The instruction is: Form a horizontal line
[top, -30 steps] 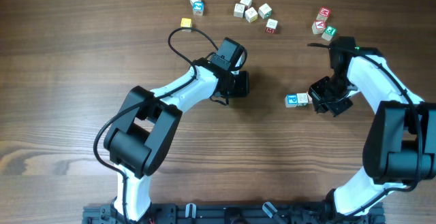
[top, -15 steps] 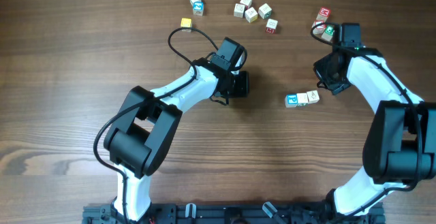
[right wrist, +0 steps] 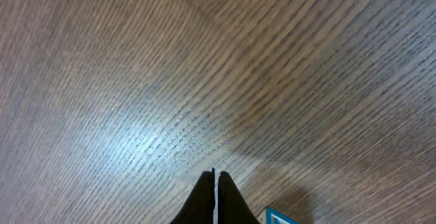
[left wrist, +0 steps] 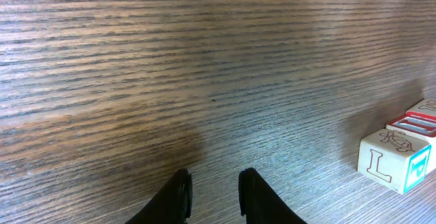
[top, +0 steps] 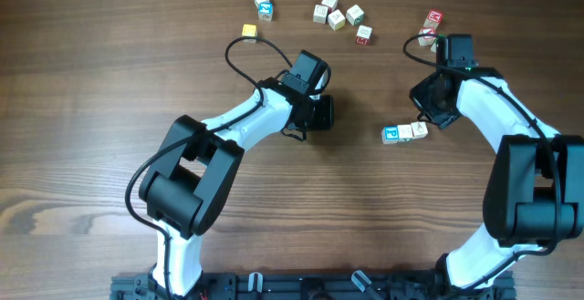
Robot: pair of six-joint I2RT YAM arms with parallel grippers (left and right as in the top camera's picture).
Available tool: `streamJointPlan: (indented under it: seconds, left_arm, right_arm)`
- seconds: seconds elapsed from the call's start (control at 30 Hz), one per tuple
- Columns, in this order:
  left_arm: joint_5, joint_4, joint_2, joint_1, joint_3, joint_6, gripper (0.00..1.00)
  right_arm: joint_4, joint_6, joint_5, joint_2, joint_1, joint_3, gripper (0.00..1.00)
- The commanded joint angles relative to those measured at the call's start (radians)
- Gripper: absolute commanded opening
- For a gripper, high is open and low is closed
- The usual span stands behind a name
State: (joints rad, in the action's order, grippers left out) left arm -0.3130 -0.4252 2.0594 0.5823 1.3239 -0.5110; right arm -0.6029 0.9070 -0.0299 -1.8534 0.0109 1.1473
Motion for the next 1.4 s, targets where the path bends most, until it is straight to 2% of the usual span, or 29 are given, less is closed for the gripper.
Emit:
streamJointPlan:
  seconds: [0.0,0.63,1.37]
  left_arm:
    - [-0.008,0.0,0.005,-0.003,0.002,0.006,0.27]
    - [-0.008,-0.001,0.005,-0.003,0.002,0.006,0.27]
    - [-0.008,0.0,0.005,-0.003,0.002,0.008,0.28]
  right_arm:
    - [-0.014,-0.02,0.013,-0.024,-0.008,-0.011,0.05]
    - [-0.076,-0.016,0.018,-0.024,-0.008,-0.011,0.04]
    - [-0.045,-0.043,0.062,-0.024,-0.01,-0.011,0.04]
